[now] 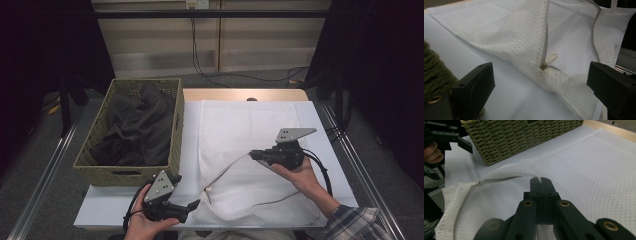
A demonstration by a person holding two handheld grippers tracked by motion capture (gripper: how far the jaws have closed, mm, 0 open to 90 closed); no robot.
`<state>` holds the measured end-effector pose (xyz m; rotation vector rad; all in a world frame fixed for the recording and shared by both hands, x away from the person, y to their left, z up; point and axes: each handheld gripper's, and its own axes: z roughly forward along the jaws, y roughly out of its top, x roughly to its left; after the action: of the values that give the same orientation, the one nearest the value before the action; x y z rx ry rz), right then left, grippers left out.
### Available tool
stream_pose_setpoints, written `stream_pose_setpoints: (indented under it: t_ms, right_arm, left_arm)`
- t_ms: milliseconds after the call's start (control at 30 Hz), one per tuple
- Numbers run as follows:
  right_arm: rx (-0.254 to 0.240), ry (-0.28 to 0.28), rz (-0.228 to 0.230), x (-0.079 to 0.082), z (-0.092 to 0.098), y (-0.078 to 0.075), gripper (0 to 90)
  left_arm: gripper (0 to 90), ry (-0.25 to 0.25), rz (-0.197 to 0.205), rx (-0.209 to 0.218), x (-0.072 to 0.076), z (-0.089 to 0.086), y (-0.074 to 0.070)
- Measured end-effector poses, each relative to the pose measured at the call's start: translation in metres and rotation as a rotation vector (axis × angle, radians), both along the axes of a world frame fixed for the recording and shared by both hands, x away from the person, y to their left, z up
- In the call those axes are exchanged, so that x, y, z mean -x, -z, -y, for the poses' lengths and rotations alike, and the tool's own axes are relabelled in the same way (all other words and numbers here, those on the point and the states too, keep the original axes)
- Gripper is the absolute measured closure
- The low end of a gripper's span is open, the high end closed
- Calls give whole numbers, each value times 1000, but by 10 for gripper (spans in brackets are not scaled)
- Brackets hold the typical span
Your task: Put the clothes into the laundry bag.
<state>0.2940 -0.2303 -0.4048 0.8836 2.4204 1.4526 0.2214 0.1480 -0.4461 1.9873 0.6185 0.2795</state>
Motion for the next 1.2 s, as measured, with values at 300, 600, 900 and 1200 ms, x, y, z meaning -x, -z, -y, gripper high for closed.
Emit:
stream_pose_setpoints:
  t_ms: [300, 600, 900, 1200]
  right_arm:
    - [-27, -6, 33, -6, 0, -14, 900]
    - [-50, -17, 43, -6, -1, -17, 900]
    - [-49, -21, 40, -5, 0, -17, 900]
    - [-35, -32, 31, -5, 0, -15, 900]
  left_arm:
    - [76, 5, -3, 4, 0, 0, 0]
    - [123, 16, 4, 14, 2, -3, -6]
    - [141, 14, 25, 47, -1, -12, -30]
    - [132, 30, 20, 48, -17, -33, -52]
